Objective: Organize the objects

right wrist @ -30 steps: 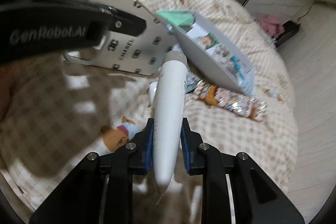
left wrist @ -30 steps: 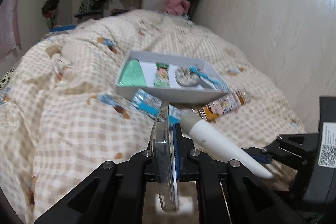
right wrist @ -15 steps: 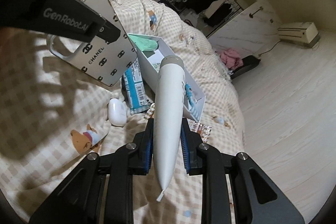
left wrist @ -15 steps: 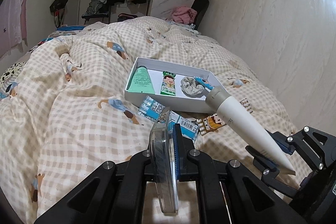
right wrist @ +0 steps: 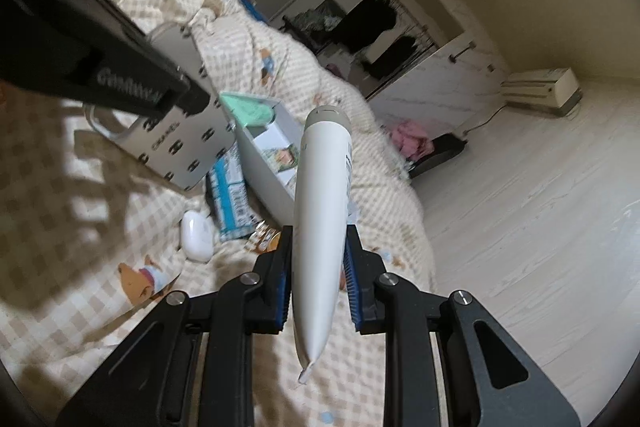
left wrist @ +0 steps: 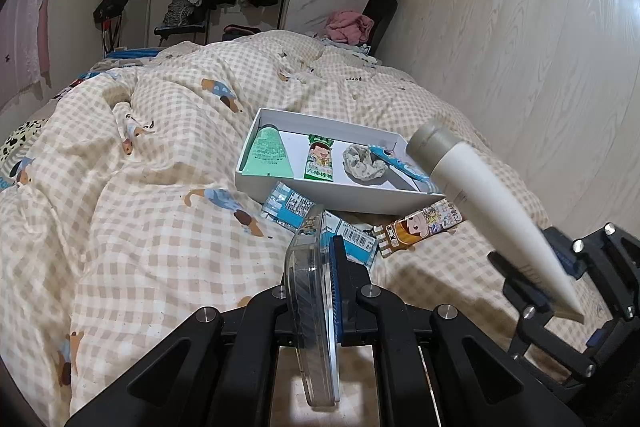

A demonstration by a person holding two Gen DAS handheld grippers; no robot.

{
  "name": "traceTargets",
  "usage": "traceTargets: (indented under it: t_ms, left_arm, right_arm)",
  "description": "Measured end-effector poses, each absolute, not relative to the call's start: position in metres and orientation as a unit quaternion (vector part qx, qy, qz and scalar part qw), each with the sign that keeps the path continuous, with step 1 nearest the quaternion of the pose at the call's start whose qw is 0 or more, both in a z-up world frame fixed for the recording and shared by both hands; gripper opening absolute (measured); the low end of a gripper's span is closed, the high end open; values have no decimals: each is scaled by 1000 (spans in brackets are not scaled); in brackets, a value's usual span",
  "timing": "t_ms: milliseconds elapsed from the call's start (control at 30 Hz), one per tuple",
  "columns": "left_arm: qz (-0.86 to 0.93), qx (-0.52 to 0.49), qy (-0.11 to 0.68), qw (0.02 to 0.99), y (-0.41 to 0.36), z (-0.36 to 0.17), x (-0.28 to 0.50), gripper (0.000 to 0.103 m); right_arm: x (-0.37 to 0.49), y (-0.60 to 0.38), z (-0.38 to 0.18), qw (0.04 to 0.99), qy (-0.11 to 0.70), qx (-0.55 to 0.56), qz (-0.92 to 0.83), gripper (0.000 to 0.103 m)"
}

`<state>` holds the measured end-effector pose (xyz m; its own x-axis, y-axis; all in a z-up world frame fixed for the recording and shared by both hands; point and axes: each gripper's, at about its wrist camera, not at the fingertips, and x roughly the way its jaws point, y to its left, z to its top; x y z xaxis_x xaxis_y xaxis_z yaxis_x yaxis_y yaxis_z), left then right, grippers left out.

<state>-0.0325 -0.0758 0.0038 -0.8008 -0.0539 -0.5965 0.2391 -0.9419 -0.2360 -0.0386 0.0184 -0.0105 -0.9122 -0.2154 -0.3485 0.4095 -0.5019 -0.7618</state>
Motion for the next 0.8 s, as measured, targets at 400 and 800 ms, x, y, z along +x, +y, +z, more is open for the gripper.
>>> traceTargets:
  t_ms: [400,800]
  left_arm:
    - [-951,270,133,71,-74,25,-31,3]
    - [-955,270,106,64,-77,40,-66,3]
  right_arm:
    - [-6,21,10,176,454,-90,-869,24]
    - [-26,7,13,156,463,-170,-856,24]
